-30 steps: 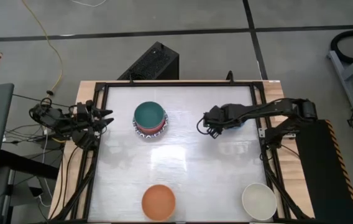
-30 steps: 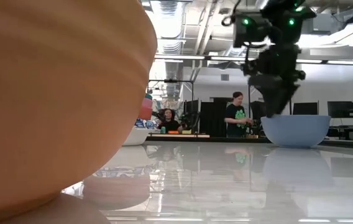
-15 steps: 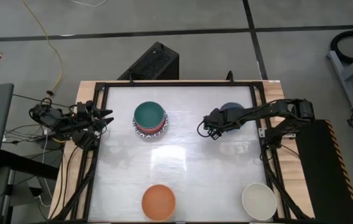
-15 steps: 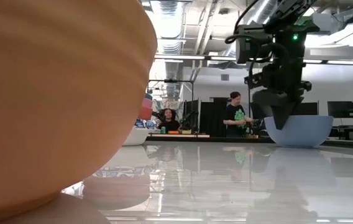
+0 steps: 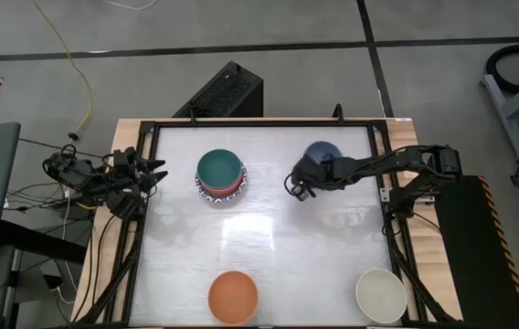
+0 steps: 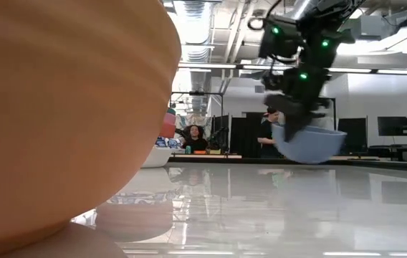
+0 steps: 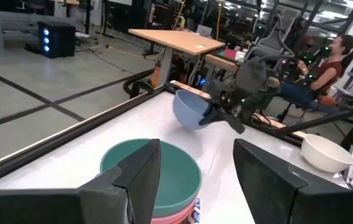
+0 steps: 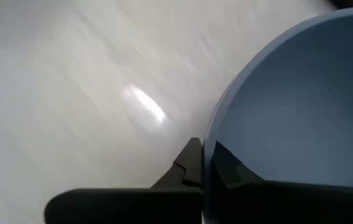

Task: Nest bowls inside each other
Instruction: Stack the blue bowl on top of the green bowl

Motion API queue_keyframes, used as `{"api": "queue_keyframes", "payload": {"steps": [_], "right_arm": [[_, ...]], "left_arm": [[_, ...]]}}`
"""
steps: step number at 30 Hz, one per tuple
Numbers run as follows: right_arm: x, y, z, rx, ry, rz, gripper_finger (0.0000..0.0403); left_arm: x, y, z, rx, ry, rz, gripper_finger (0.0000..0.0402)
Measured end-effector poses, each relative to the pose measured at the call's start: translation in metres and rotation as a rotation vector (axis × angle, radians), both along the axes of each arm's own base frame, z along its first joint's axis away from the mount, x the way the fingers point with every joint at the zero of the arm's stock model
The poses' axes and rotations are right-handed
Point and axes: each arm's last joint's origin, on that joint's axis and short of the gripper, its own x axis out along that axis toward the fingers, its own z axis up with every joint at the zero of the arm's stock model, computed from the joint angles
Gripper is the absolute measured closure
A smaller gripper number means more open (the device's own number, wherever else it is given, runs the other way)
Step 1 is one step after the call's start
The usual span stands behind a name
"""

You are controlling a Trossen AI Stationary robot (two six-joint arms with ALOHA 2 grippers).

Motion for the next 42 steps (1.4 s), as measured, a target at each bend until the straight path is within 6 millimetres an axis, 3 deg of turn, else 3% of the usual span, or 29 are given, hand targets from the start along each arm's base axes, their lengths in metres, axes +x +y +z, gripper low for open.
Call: {"api": "queue_keyframes", "payload": {"steps": [13, 21, 27, 32, 42], "right_arm": [[0.055, 0.000, 0.054, -0.349, -0.426, 0.434, 0.0394], [0.101, 0.011, 0.070, -0.470, -0.356, 0.745, 0.0394], [0.147, 0.010, 0.075, -0.459, -0.291, 0.877, 0.0394], [0.174, 0.011, 0.073, -0.398, -0.244, 0.982, 0.0394], [0.189, 0.012, 0.070, -0.296, -0.238, 1.090, 0.0394]], "left_arm": [[0.000, 0.000, 0.000, 0.007, 0.003, 0.018, 0.0210], [0.000, 0.000, 0.000, 0.015, 0.007, 0.018, 0.0210], [0.000, 0.000, 0.000, 0.009, 0.005, 0.018, 0.0210], [0.000, 0.000, -0.001, 0.007, 0.007, 0.019, 0.0210], [0.000, 0.001, 0.000, 0.007, 0.006, 0.042, 0.0210]]}}
